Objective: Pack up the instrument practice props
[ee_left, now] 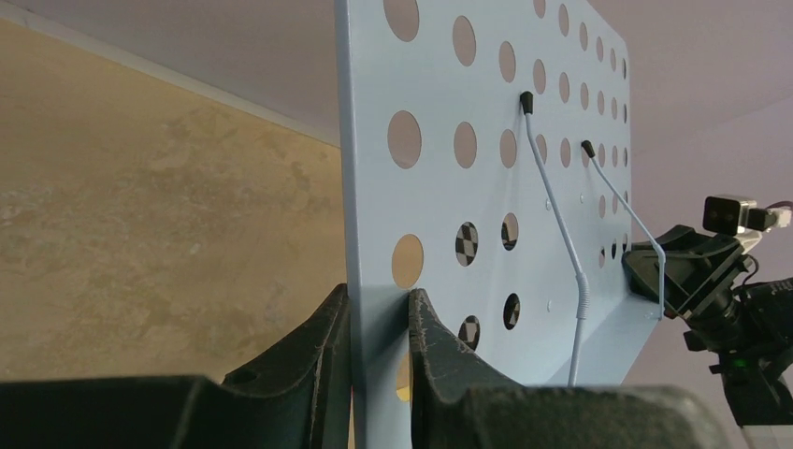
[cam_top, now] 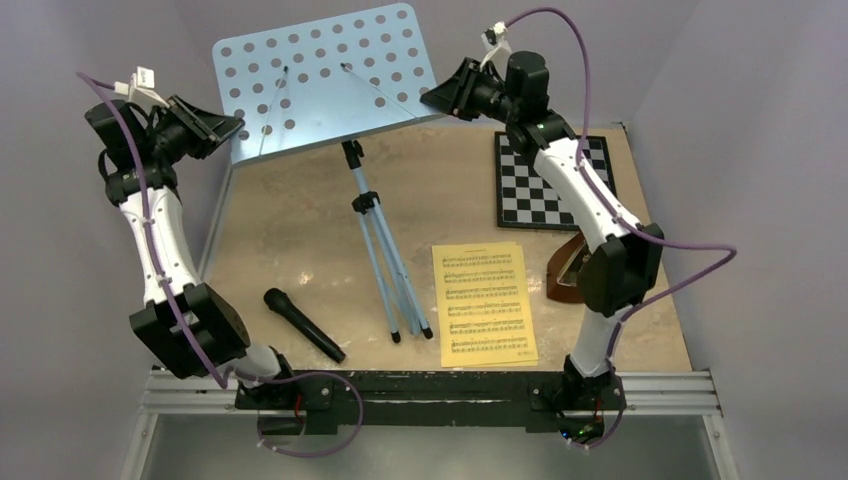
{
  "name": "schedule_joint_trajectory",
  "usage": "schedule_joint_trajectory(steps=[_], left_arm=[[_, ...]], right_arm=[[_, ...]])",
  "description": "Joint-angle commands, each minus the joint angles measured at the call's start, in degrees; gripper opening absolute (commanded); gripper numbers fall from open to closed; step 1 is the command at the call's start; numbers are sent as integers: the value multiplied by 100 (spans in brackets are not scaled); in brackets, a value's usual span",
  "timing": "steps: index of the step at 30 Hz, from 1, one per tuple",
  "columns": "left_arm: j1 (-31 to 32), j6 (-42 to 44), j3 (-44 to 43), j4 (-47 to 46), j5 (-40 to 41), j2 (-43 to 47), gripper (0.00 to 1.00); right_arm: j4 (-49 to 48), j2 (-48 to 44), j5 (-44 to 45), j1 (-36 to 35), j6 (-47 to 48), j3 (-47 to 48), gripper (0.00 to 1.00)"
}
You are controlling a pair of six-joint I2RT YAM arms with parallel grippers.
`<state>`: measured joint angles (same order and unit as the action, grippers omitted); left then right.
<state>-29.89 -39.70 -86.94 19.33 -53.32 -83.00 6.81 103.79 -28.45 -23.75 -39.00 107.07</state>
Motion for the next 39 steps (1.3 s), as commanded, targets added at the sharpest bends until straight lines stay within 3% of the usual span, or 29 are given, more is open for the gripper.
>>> schedule_joint_trajectory(steps=[1,6,17,29,39], left_arm=[[835,923,135,-553,-245,-115,0],[1112,1291,561,-1209,187,-349,0],[1468,2438,374,-482,792,-1480,0],[1608,2967,-15,-578,1200,-2694,0],[1924,3162,-298,-514,1800,-3391,0]], right_arm=[[-654,616,-1285,-424,285,677,0],[-874,1205,-1333,-328,602,988,0],[-866,1860,-1453,-269,507,828,0],[-699,2500,-1043,-264,447,862,0],[510,3050,-693,-266,555,1644,0]])
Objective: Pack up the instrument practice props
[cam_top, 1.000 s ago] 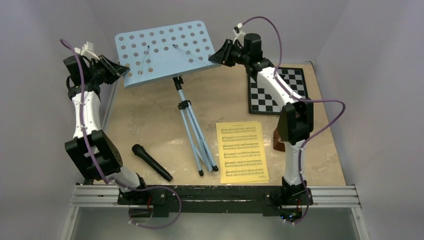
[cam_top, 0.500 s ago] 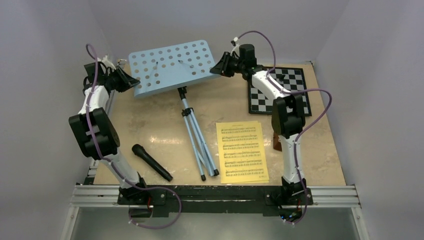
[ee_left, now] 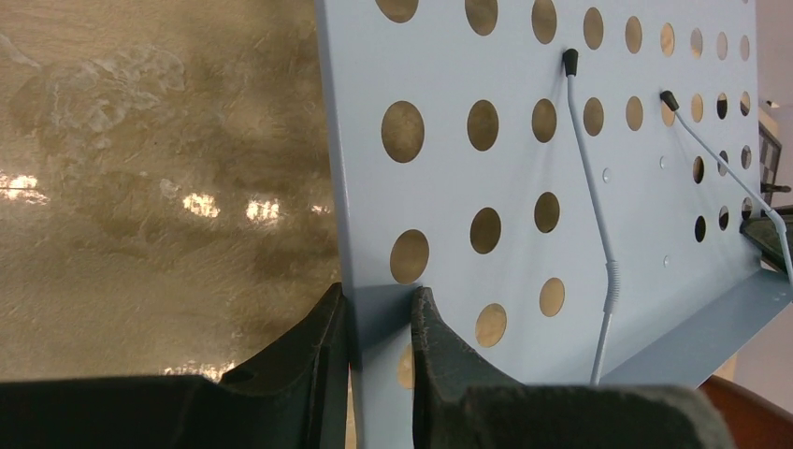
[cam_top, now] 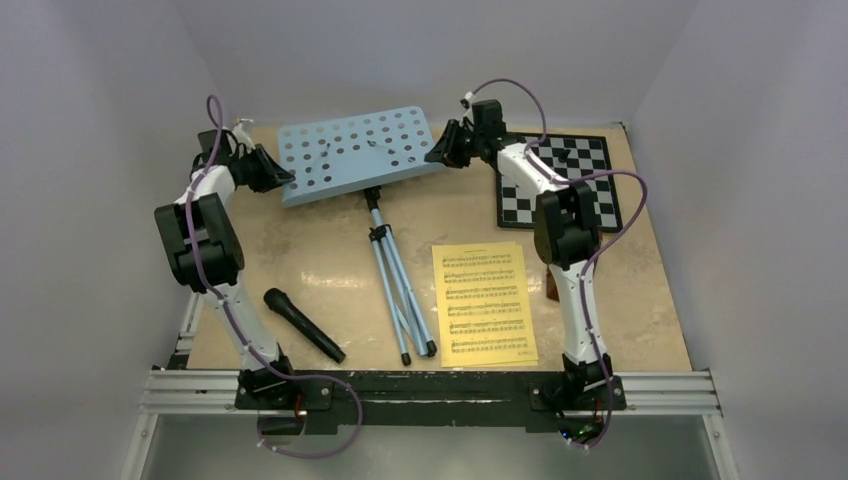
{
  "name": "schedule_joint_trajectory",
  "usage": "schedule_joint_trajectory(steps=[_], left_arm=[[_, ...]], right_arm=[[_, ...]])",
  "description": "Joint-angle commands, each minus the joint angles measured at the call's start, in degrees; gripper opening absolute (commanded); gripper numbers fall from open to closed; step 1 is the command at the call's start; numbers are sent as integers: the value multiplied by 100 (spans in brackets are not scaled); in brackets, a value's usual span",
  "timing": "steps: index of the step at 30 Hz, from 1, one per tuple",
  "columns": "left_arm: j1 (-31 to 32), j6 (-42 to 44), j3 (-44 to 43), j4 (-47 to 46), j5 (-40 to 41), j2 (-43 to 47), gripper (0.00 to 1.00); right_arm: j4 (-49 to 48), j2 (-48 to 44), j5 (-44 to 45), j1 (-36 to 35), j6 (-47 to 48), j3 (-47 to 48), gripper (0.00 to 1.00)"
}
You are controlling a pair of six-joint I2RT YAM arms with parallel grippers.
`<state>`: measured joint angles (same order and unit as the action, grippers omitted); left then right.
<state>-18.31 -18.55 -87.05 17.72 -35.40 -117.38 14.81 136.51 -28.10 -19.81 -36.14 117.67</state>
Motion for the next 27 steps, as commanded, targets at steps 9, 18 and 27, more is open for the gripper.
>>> schedule_joint_trajectory(steps=[9,18,27], left_arm=[[782,949,-353,-240,540,-64,7],[727,768,-646,286,421,-178,58],[474,248,-585,550,1012,479,77]], right_arm=[[-65,-266,-223,-638,127,101,16],[-24,-457,67,-518,243,270,77],[168,-1087,362,-199,693,81,99]])
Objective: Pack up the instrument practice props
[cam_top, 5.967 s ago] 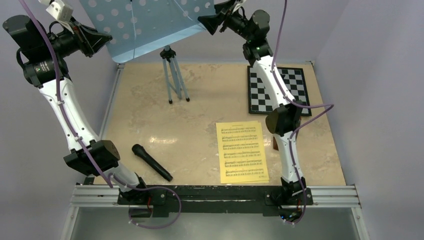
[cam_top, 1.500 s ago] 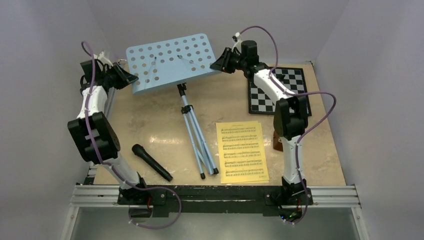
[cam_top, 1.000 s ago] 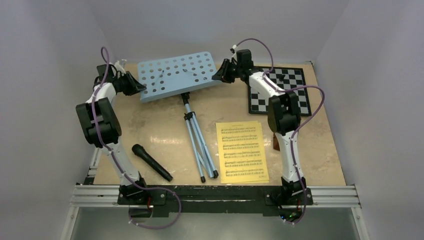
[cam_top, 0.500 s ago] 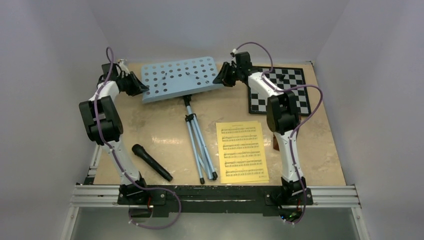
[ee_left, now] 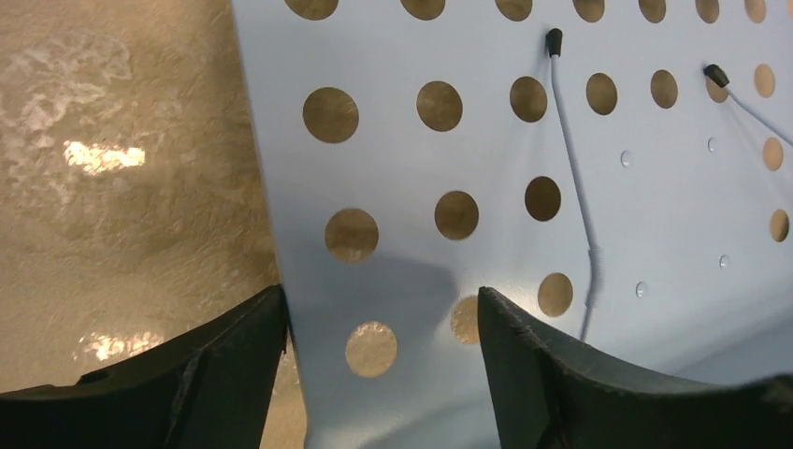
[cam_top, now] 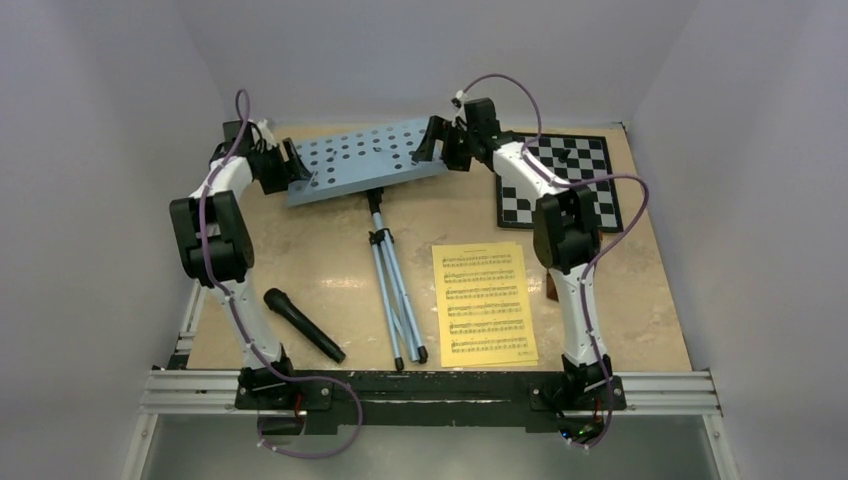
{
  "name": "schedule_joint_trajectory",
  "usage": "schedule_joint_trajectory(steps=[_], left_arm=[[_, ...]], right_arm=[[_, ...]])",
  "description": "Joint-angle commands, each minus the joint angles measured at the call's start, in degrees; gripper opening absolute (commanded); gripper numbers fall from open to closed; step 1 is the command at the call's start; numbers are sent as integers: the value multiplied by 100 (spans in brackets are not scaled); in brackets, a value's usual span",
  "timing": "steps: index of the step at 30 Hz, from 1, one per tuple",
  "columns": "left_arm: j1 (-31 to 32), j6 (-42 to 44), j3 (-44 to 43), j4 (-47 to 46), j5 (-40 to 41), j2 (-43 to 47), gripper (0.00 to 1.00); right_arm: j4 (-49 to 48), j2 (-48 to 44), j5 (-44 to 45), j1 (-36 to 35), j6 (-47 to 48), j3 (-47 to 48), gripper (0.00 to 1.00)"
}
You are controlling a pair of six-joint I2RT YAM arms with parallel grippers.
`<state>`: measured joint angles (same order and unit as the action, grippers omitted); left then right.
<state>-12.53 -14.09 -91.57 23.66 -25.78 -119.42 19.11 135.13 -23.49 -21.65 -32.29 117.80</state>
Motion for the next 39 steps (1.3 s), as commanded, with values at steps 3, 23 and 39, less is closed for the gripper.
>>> schedule_joint_trajectory(steps=[3,23,39], left_arm=[[-409,-570,-212,-81,-96,1112,93],[1131,-692,3751,1161,-2397,5465,99],[2437,-1557,5283,-999,-2199,3735,94]], right_arm=[[-127,-1326,67,180,476,-30,99],[667,-5568,-1501,491,2229,-3539,97],[418,-7090,-1681,-278,2280,-6164,96]])
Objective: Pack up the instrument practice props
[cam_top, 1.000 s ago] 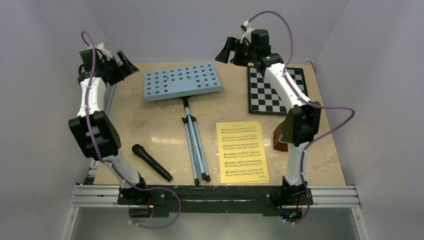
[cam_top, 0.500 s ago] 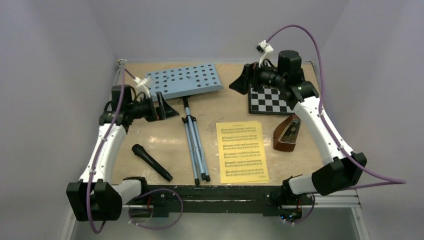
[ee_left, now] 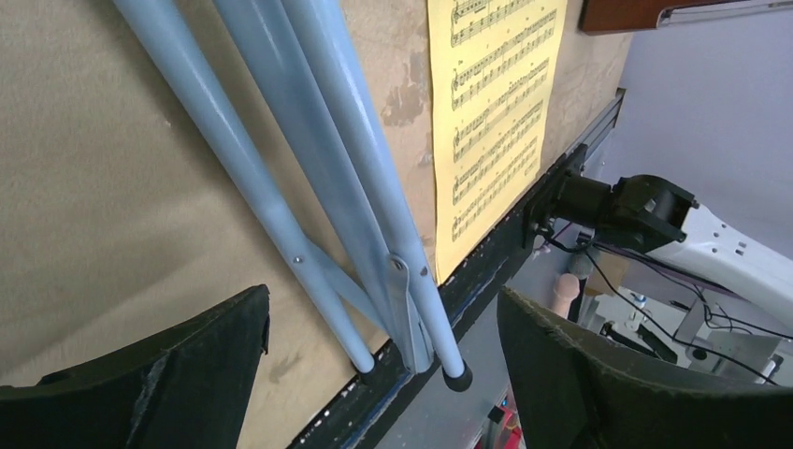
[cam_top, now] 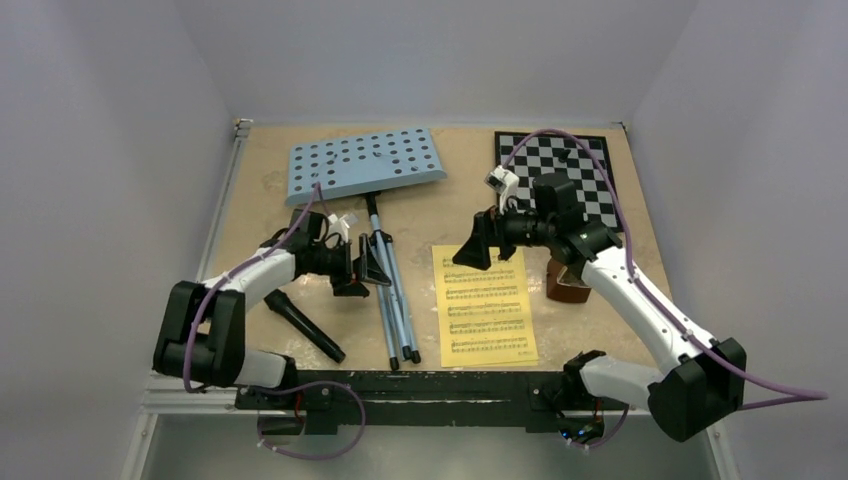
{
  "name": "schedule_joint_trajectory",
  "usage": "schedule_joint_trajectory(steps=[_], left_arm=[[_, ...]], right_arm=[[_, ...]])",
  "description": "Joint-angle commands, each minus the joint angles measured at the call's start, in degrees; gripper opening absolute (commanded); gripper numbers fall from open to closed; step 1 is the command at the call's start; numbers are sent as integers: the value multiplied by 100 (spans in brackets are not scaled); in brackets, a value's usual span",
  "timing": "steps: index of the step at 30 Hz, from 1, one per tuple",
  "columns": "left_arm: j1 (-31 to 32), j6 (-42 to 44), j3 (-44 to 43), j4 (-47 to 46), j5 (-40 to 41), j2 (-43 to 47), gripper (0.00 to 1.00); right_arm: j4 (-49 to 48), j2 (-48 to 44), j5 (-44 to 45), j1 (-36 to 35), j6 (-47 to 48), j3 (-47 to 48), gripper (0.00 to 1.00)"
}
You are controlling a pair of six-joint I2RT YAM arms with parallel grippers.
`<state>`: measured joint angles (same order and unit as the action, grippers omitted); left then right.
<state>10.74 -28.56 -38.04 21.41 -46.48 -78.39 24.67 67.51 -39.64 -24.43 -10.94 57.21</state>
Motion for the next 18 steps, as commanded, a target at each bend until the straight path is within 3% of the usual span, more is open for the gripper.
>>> schedule_joint_trajectory(steps=[1,8,11,14,18], left_arm=[[118,-107,-117,-813,-141,-544,92],[226,-234,-481,-939,-304,-1677,79],[227,-4,-585,-531,195,-1966,68],[218,159,-620,-126,784,-2164,49],[229,313,-767,310,1309,-2515,41]], right_arm=[[-144,-357,-58,-1,144,-153,96],[-225,-341,-47,0,40,-300,97],[-287,-265,-67,0,-91,-332,97],[-348,-222,-106,-1,-211,-313,97],[-348,-161,-82,1,-229,-268,97]])
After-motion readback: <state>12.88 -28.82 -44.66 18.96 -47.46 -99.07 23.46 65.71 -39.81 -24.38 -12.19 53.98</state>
